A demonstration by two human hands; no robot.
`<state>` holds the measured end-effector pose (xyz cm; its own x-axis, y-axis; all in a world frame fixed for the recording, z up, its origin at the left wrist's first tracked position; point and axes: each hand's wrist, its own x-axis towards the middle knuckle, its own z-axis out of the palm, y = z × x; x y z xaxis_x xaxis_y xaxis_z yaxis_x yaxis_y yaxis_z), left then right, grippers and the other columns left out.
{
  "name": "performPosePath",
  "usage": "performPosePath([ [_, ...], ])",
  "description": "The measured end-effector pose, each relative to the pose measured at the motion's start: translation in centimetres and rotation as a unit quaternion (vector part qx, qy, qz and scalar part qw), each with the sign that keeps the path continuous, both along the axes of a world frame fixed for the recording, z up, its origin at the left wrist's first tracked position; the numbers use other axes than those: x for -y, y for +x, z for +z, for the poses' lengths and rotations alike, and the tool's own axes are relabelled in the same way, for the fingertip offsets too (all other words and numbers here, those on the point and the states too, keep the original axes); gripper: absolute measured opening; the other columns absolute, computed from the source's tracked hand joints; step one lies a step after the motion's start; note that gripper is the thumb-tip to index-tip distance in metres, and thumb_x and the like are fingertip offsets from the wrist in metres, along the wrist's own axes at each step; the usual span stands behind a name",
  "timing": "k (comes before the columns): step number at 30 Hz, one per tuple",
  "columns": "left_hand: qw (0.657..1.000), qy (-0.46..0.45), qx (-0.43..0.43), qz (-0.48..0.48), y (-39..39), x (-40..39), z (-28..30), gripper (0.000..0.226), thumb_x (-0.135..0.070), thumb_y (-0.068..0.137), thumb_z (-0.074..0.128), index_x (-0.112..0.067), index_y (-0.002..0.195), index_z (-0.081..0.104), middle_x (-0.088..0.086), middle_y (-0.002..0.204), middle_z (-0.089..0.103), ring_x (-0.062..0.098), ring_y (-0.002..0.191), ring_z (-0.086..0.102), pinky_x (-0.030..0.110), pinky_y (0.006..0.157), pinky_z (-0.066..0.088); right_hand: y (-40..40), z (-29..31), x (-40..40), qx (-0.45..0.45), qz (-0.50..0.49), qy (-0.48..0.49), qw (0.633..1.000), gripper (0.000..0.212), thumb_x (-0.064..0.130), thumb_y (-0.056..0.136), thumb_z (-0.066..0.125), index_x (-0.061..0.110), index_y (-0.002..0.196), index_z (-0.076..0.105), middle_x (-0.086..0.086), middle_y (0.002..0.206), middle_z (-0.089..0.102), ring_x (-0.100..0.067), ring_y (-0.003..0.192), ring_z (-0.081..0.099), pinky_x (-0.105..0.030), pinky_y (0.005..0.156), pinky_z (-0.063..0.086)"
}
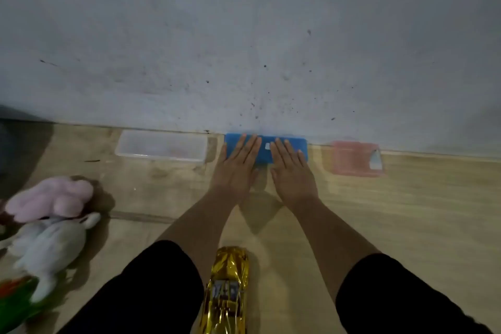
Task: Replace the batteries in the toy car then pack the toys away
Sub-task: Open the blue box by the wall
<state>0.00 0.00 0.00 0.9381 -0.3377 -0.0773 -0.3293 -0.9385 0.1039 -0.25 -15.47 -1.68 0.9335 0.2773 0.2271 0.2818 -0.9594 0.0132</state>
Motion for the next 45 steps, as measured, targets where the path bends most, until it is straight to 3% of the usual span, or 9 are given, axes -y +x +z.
performPosePath([
  [2, 0.999, 0.011, -0.033, 0.022, 0.8, 0.6, 0.4, 0.056, -0.033, 0.101, 0.015, -0.02, 0.148, -0.013, -0.013, 0.147, -0.024, 0.013, 0.146, -0.011, 0.043, 0.117, -0.003, 0.8, -0.2, 0.2, 0.005, 0.01, 0.015, 1.0, 0.049, 0.019, 0.084, 0.043, 0.006, 0.131, 0.05, -0.01, 0.135, 0.055, -0.025, 0.125, 0.052, -0.045, 0.101, 0.04],
  [6, 0.997, 0.0, 0.074, 0.01, 1.4, 0.4, -1.3, 0.054, -0.029, 0.091, 0.029, -0.019, 0.143, 0.039, -0.006, 0.147, 0.043, 0.015, 0.134, 0.043, 0.049, 0.103, 0.039, 1.0, -0.7, 0.5, 0.065, 0.042, -0.029, 0.997, 0.053, 0.015, 0.083, 0.032, 0.003, 0.131, 0.05, -0.013, 0.135, 0.054, -0.028, 0.125, 0.051, -0.046, 0.097, 0.046],
  [8, 0.997, 0.007, 0.075, 0.009, 1.4, -0.1, -1.6, 0.054, -0.027, 0.087, 0.033, -0.02, 0.14, 0.042, -0.006, 0.141, 0.051, 0.014, 0.129, 0.049, 0.05, 0.099, 0.043, 1.3, -0.9, 0.4, 0.081, 0.062, -0.08, 0.992, 0.05, 0.013, 0.087, 0.026, 0.001, 0.13, 0.05, -0.015, 0.132, 0.057, -0.031, 0.121, 0.055, -0.046, 0.09, 0.05],
  [18, 0.985, -0.025, 0.172, 0.007, 1.6, -0.1, -2.8, 0.057, -0.018, 0.084, 0.035, -0.021, 0.141, 0.03, -0.002, 0.142, 0.05, 0.016, 0.134, 0.042, 0.051, 0.105, 0.037, 3.8, -0.9, 1.2, 0.11, 0.168, -0.229, 0.953, 0.047, 0.015, 0.099, 0.008, -0.003, 0.122, 0.043, -0.017, 0.111, 0.069, -0.032, 0.097, 0.068, -0.039, 0.063, 0.057],
  [23, 0.965, -0.018, 0.256, 0.052, 1.4, 0.8, -2.5, 0.058, -0.026, 0.085, 0.042, -0.036, 0.14, 0.027, 0.006, 0.138, 0.037, 0.024, 0.126, 0.035, 0.06, 0.092, 0.042, 4.9, 1.7, 2.3, 0.145, 0.211, -0.117, 0.96, 0.037, 0.027, 0.093, 0.033, 0.002, 0.115, 0.048, -0.013, 0.101, 0.065, -0.029, 0.08, 0.064, -0.034, 0.052, 0.053],
  [29, 0.959, -0.004, 0.276, 0.069, 1.4, 0.7, -1.5, 0.086, -0.028, 0.073, 0.075, -0.028, 0.143, 0.025, 0.005, 0.145, 0.028, 0.025, 0.135, 0.028, 0.063, 0.096, 0.036, 6.3, 4.8, 2.7, 0.188, 0.129, -0.054, 0.972, 0.031, 0.02, 0.078, 0.066, 0.014, 0.103, 0.051, -0.009, 0.087, 0.059, -0.023, 0.081, 0.045, -0.032, 0.067, 0.036],
  [32, 0.969, 0.036, 0.232, 0.079, 1.3, 0.3, -0.6, 0.099, -0.031, 0.072, 0.074, -0.023, 0.149, 0.013, -0.002, 0.155, 0.013, 0.024, 0.141, 0.017, 0.062, 0.1, 0.032, 3.8, 3.8, 2.1, 0.139, 0.128, 0.017, 0.982, 0.016, 0.023, 0.088, 0.052, 0.011, 0.098, 0.049, -0.01, 0.086, 0.058, -0.023, 0.079, 0.045, -0.034, 0.068, 0.04],
  [36, 0.97, 0.071, 0.211, 0.097, 1.2, 0.4, -0.4, 0.11, -0.048, 0.071, 0.073, -0.021, 0.149, 0.001, -0.002, 0.156, -0.006, 0.024, 0.142, 0.01, 0.056, 0.1, 0.036, 1.5, 1.6, 1.9, 0.014, 0.133, -0.046, 0.99, 0.046, 0.041, 0.091, 0.035, 0.006, 0.113, 0.056, -0.016, 0.104, 0.063, -0.031, 0.096, 0.061, -0.04, 0.082, 0.052],
  [45, 0.973, 0.055, 0.205, 0.094, 1.6, 0.2, 0.1, 0.114, -0.056, 0.056, 0.081, -0.025, 0.146, 0.018, 0.004, 0.145, 0.019, 0.023, 0.134, 0.021, 0.051, 0.091, 0.043, 3.9, -0.8, 2.2, 0.027, 0.143, -0.078, 0.986, 0.042, 0.047, 0.087, 0.032, 0.012, 0.1, 0.052, -0.014, 0.086, 0.061, -0.032, 0.076, 0.054, -0.04, 0.064, 0.05],
])
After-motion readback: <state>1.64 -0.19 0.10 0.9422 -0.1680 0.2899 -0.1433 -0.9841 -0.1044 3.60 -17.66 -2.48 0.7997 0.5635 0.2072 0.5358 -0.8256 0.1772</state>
